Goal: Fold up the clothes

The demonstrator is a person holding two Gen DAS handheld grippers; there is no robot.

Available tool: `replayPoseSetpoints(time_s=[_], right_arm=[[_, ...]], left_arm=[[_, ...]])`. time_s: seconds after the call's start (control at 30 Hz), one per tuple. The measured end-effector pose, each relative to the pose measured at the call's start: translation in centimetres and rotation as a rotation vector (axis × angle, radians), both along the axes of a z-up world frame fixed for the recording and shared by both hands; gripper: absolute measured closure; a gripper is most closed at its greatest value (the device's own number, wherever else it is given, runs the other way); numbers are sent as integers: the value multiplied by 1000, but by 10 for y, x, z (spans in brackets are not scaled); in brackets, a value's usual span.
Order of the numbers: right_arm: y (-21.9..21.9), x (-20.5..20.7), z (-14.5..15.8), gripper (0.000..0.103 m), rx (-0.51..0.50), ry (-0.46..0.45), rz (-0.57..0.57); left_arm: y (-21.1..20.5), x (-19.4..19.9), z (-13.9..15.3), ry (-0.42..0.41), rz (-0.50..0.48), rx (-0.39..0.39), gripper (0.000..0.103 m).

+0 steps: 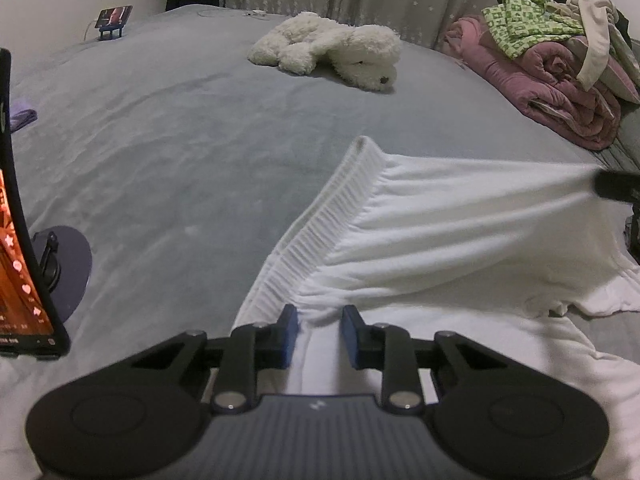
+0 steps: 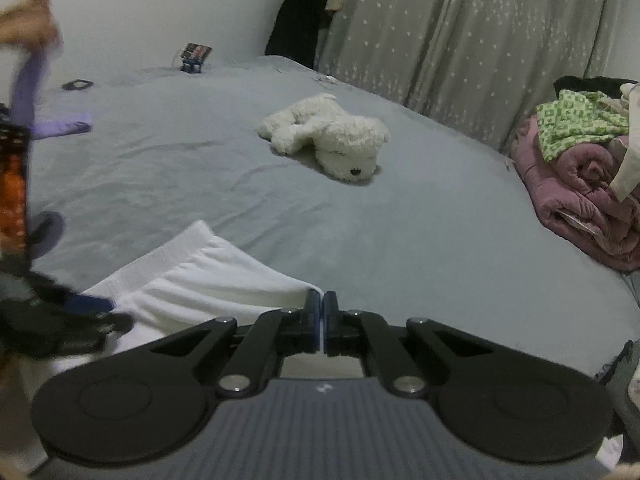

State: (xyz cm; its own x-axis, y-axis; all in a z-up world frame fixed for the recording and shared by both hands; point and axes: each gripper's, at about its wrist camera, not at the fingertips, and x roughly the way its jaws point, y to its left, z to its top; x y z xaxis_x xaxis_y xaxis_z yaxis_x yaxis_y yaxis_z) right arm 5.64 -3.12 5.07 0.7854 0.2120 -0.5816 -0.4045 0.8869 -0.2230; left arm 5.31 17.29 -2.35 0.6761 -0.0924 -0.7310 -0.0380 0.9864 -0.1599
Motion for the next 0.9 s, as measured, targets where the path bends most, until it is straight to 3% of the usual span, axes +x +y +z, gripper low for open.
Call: replayPoseSetpoints(time_s=[0.3,0.47,0.67,0.73,0.83,0.9], right_arm=[[-10,-55,-18,102,50,73,54],[-9,-70,-44,103,72,148,71],[-8,-65,-96,102,85,279,53],[-6,-62,-95,101,92,273,62],[-8,-55,-88,89,140,308,72],[-12,-50,-83,89,186,315,74]], left_arm=[[-3,-3,-2,-24,-2,27,76],[-3,-5,-3,-36,-8,30,76],[-3,-9,-5,-60,-24,40,76],[-2,-11,-5,-68,-29,36,76],[1,-14,-4,-74,-30,20,76],[2,-16,-2,-75,-29,15,76]])
